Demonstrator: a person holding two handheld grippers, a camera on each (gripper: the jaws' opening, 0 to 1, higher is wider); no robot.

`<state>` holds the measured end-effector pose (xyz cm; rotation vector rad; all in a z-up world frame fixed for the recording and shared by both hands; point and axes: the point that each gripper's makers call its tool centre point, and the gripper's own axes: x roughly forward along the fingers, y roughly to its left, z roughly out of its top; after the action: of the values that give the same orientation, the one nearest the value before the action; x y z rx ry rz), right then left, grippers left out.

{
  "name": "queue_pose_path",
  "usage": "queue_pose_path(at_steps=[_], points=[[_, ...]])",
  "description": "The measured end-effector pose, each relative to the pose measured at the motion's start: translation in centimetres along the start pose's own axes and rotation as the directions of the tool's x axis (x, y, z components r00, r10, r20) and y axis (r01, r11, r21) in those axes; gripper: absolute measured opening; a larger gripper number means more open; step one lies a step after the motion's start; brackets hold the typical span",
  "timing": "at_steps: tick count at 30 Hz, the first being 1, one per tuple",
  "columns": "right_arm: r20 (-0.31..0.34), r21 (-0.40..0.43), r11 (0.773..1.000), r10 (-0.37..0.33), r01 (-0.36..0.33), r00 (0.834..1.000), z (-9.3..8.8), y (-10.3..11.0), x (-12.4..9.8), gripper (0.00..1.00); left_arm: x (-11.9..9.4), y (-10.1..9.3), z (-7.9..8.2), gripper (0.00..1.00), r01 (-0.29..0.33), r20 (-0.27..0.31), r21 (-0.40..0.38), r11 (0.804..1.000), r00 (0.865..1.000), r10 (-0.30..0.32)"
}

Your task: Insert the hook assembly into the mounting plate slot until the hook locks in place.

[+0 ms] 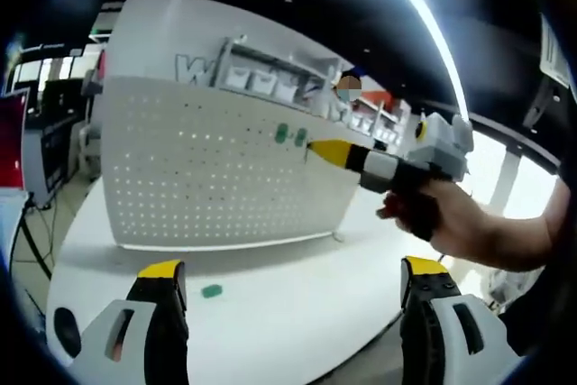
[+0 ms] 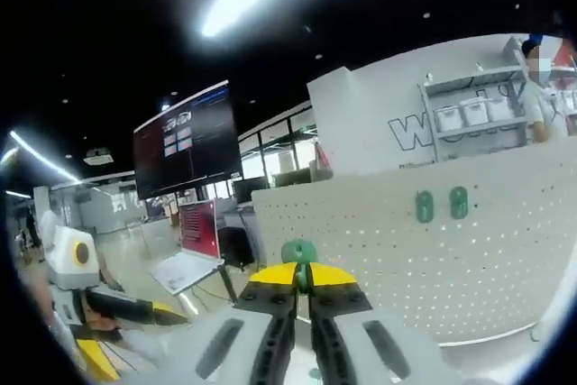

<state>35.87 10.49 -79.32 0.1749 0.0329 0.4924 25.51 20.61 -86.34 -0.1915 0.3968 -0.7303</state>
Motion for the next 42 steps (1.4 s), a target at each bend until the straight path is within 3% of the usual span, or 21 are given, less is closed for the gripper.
queue_pose_path(at_steps=[12, 19, 21, 26, 31, 42], points=[[0.044, -0.068, 0.986, -0.150, 0.153, 0.988, 1.9, -7.4, 1.2, 0.01, 0.1, 1.5, -0.3, 1.00, -0.036, -0.010, -0.041, 0.999, 0.999, 0.035], [0.047, -0.077, 0.972, -0.221, 0.224, 0.974, 2.1, -11.4, 1.7, 0.01, 0.3, 1.7, -0.2, 0.97, -0.020, -0.005, -0.068, 0.998, 1.000, 0.020], [0.055, -0.073, 0.967, -0.241, 0.245, 0.969, 2.3, -12.5, 1.7, 0.01, 0.4, 1.8, 0.2, 0.98, -0.014, 0.022, -0.103, 0.995, 1.000, 0.016], [0.072, -0.068, 0.954, -0.286, 0.291, 0.956, 2.8, -14.7, 1.8, 0.01, 0.8, 2.4, -0.2, 0.97, -0.024, 0.008, -0.101, 0.995, 1.000, 0.025], [0.094, -0.028, 0.939, -0.339, 0.343, 0.936, 3.4, -17.2, 1.7, 0.01, 0.9, 3.1, 0.6, 0.96, -0.032, 0.045, -0.121, 0.992, 0.998, 0.037], [0.120, -0.014, 0.901, -0.430, 0.435, 0.895, 3.5, -20.8, 2.3, 0.01, 1.5, 3.8, -0.1, 0.95, -0.045, 0.018, -0.131, 0.990, 0.999, 0.048]])
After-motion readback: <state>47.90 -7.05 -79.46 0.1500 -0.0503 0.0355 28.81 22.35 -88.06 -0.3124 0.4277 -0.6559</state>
